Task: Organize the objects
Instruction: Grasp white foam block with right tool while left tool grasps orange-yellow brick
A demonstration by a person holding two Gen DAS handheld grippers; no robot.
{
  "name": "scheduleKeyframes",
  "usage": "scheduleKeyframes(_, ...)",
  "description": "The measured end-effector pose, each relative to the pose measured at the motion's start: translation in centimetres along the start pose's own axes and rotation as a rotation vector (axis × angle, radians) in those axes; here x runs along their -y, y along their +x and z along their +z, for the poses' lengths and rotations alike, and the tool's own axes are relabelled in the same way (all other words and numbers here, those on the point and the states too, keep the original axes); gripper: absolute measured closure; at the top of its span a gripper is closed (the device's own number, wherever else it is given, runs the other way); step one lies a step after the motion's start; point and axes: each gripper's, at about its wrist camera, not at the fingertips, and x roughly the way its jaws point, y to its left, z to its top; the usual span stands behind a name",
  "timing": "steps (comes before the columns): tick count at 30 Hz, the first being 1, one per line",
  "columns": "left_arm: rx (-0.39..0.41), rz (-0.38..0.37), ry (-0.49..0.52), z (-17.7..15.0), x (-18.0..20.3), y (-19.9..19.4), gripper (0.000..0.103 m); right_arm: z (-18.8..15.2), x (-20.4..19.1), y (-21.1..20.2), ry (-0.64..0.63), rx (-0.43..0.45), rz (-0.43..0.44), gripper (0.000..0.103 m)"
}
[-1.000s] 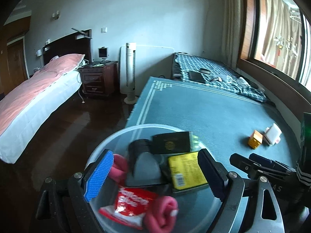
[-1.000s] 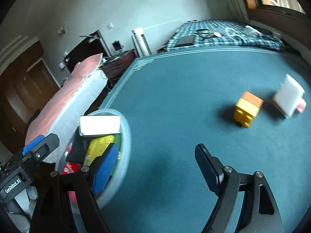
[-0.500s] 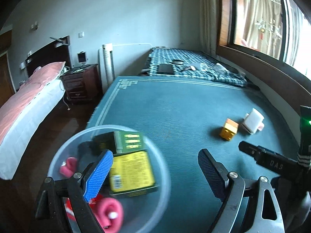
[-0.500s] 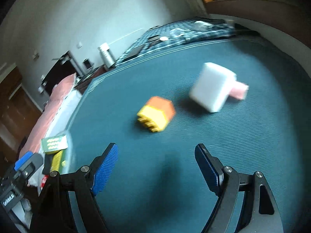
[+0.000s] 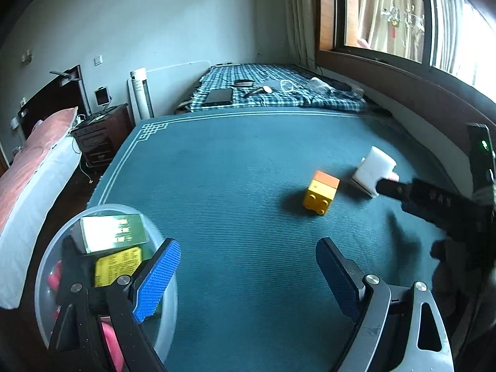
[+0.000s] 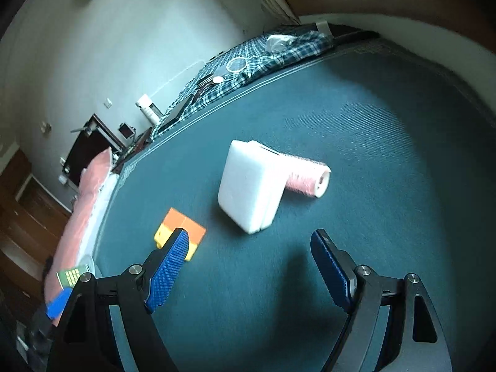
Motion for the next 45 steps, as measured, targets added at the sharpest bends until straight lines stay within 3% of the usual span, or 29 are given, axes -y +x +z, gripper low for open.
scheduleKeyframes(10, -0.025, 0.003, 0.008, 0.6, 0.9, 2.1, 0.011, 1.7, -0.6, 3.1, -0.045, 0.01, -0.034, 0.023)
scheduleKeyframes(13, -0.033, 0.003, 0.013, 0.8, 1.2, 2.7, 0.011, 1.7, -0.6, 3.6, -0.071, -0.002, -0.042, 0.057)
scheduleKeyframes(29, -0.021, -0.034, 0.037, 3.8, 4.4, 6.6, 0.011, -1.1, 2.1, -1.6, -0.13, -0.008, -0.009, 0.06)
scheduleKeyframes(38, -0.035, -0.047, 0.09, 4.3, 6.4, 8.8, 0.012, -1.8, 3.5, -1.9, -0.092, -0.01, 0.006, 0.06)
scheduleKeyframes(42, -0.068, -0.071, 0.085, 4.4, 6.6, 10.1, 0.024, -1.8, 3.6, -1.7, -0.085, -0.005, 0.012, 0.06)
scheduleKeyframes(45, -0.088, -0.088, 0.068, 4.4, 6.7, 11.0, 0.04, -2.0, 3.1, -1.7, -0.107, 0.004, -0.004, 0.06)
